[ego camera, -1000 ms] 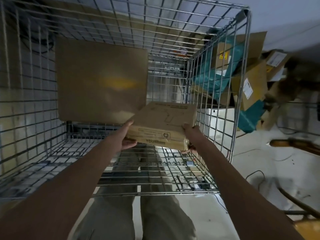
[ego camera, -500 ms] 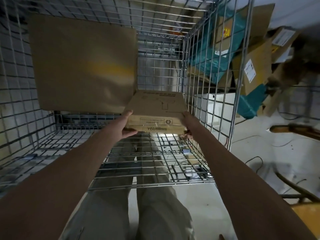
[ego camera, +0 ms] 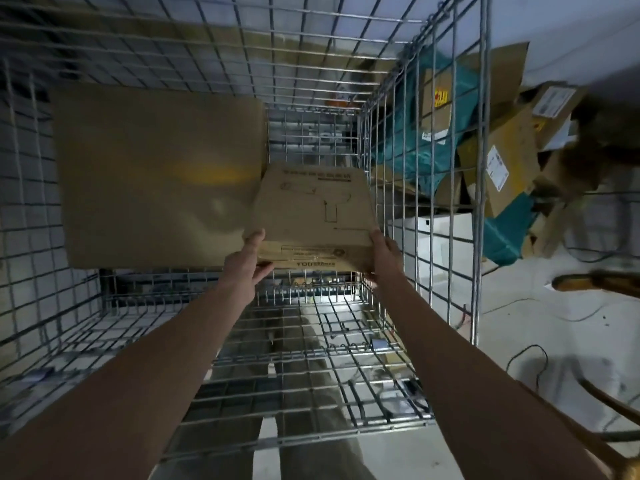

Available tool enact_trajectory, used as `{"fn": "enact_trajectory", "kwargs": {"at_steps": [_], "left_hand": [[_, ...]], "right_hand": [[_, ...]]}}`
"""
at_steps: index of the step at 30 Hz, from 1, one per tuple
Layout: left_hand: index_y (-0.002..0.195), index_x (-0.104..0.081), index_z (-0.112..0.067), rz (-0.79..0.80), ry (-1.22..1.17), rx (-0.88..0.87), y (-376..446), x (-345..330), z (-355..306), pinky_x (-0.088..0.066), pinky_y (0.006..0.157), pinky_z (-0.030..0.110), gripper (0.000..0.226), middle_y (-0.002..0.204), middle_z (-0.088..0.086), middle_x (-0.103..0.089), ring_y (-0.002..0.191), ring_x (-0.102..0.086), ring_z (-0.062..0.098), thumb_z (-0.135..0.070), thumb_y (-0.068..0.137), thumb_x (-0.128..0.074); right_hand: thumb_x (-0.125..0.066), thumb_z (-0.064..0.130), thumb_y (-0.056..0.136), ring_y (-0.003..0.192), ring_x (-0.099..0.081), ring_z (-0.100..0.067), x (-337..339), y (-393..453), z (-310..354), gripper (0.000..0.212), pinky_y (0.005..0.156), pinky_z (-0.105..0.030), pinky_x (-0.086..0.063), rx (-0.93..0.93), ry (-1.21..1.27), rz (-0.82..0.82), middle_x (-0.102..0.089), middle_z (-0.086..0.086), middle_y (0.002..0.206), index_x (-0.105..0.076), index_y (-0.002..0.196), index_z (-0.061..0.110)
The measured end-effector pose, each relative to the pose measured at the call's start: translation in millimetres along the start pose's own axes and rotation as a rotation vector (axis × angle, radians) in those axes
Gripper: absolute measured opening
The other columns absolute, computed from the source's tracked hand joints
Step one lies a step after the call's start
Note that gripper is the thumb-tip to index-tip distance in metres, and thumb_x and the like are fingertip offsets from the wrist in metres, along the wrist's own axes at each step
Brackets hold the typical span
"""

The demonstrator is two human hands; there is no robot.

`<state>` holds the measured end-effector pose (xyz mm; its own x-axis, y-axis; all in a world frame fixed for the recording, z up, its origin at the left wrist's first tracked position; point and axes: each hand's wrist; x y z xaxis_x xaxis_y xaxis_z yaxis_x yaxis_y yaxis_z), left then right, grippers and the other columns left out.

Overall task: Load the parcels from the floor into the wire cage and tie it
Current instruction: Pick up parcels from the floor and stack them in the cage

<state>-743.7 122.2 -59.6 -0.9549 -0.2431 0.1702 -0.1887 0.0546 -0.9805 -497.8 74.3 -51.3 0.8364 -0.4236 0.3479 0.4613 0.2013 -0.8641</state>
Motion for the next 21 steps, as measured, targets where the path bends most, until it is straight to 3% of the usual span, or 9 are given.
{"fn": "enact_trajectory", "kwargs": {"at_steps": [2, 4, 7, 10, 13, 18, 20, 21], "left_hand": [[0.121, -0.062, -0.015, 0.020, -0.002, -0.072, 12.2, -9.2, -7.2, -0.063, 0.065, 0.024, 0.058, 0.125, 0.013, -0.063, 0.099, -0.072, 0.021, -0.053, 0.081, -0.080], [0.107, -0.063, -0.019, 0.039, -0.009, -0.131, 22.9, -17.3, -11.4, -0.064, 0.074, 0.026, 0.041, 0.120, 0.009, -0.063, 0.104, -0.070, 0.020, -0.050, 0.085, -0.078], [0.118, -0.065, -0.021, 0.107, -0.084, -0.203, 45.7, -21.8, -8.5, -0.061, 0.088, 0.027, 0.040, 0.127, -0.002, -0.063, 0.104, -0.068, 0.017, -0.042, 0.086, -0.079], [0.113, -0.063, -0.022, 0.164, -0.106, -0.219, 68.6, -20.2, -0.7, -0.058, 0.095, 0.029, 0.031, 0.115, -0.001, -0.068, 0.110, -0.069, 0.022, -0.034, 0.088, -0.078], [0.104, -0.057, -0.028, 0.160, -0.087, -0.214, 81.2, -26.1, 10.0, -0.055, 0.103, 0.035, 0.021, 0.104, -0.004, -0.060, 0.107, -0.068, 0.020, -0.027, 0.092, -0.074], [0.133, -0.059, -0.020, 0.161, -0.118, -0.110, 107.0, -25.2, 43.3, -0.060, 0.089, 0.031, 0.062, 0.130, 0.009, -0.066, 0.109, -0.072, 0.022, -0.038, 0.078, -0.081], [0.135, -0.059, -0.020, 0.155, -0.151, -0.070, 113.0, -24.2, 54.1, -0.058, 0.089, 0.033, 0.067, 0.124, 0.007, -0.069, 0.098, -0.076, 0.018, -0.039, 0.076, -0.083], [0.129, -0.062, -0.021, 0.158, -0.165, -0.057, 114.5, -27.1, 57.0, -0.057, 0.092, 0.036, 0.057, 0.116, 0.006, -0.072, 0.094, -0.077, 0.017, -0.035, 0.078, -0.083]], "right_hand": [[-0.064, 0.047, 0.095, 0.100, -0.064, -0.023, -7.8, 15.5, 2.3, 0.045, 0.082, -0.041, -0.061, -0.004, 0.118, -0.034, -0.062, -0.005, 0.115, -0.056, 0.131, 0.022], [-0.070, 0.048, 0.090, 0.099, -0.064, -0.021, -18.0, 29.5, 0.1, 0.041, 0.086, -0.041, -0.060, 0.034, 0.215, -0.058, -0.063, -0.003, 0.113, -0.059, 0.120, 0.023], [-0.077, 0.053, 0.078, 0.104, -0.066, -0.023, -38.1, 43.1, -14.5, 0.042, 0.090, -0.043, -0.057, 0.134, 0.350, -0.164, -0.067, -0.002, 0.115, -0.062, 0.108, 0.027], [-0.075, 0.046, 0.083, 0.116, -0.064, -0.024, -54.6, 53.6, -38.6, 0.050, 0.098, -0.047, -0.055, 0.119, 0.445, -0.177, -0.066, -0.002, 0.127, -0.062, 0.127, 0.026], [-0.078, 0.037, 0.085, 0.110, -0.070, -0.027, -59.8, 67.4, -65.8, 0.053, 0.098, -0.048, -0.056, 0.029, 0.612, -0.106, -0.071, -0.004, 0.119, -0.059, 0.132, 0.024], [-0.082, 0.040, 0.076, 0.113, -0.067, -0.019, -63.7, 102.4, -92.3, 0.045, 0.080, -0.028, -0.057, -0.056, 0.743, -0.127, -0.071, 0.001, 0.123, -0.068, 0.118, 0.032], [-0.077, 0.040, 0.078, 0.110, -0.061, 0.003, -63.4, 109.2, -102.8, 0.046, 0.077, -0.009, -0.050, -0.171, 0.887, 0.031, -0.063, 0.018, 0.124, -0.061, 0.119, 0.051], [-0.071, 0.038, 0.086, 0.106, -0.055, 0.013, -60.2, 108.6, -106.3, 0.046, 0.078, -0.002, -0.046, -0.196, 0.939, 0.095, -0.056, 0.026, 0.120, -0.050, 0.121, 0.058]]}}
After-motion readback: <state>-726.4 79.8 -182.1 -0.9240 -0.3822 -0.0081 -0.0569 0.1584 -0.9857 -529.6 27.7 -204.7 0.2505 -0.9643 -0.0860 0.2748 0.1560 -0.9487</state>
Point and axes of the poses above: each hand's wrist, its own y-axis towards the middle knuckle, its own x-axis out of the back of the hand, z = x × y
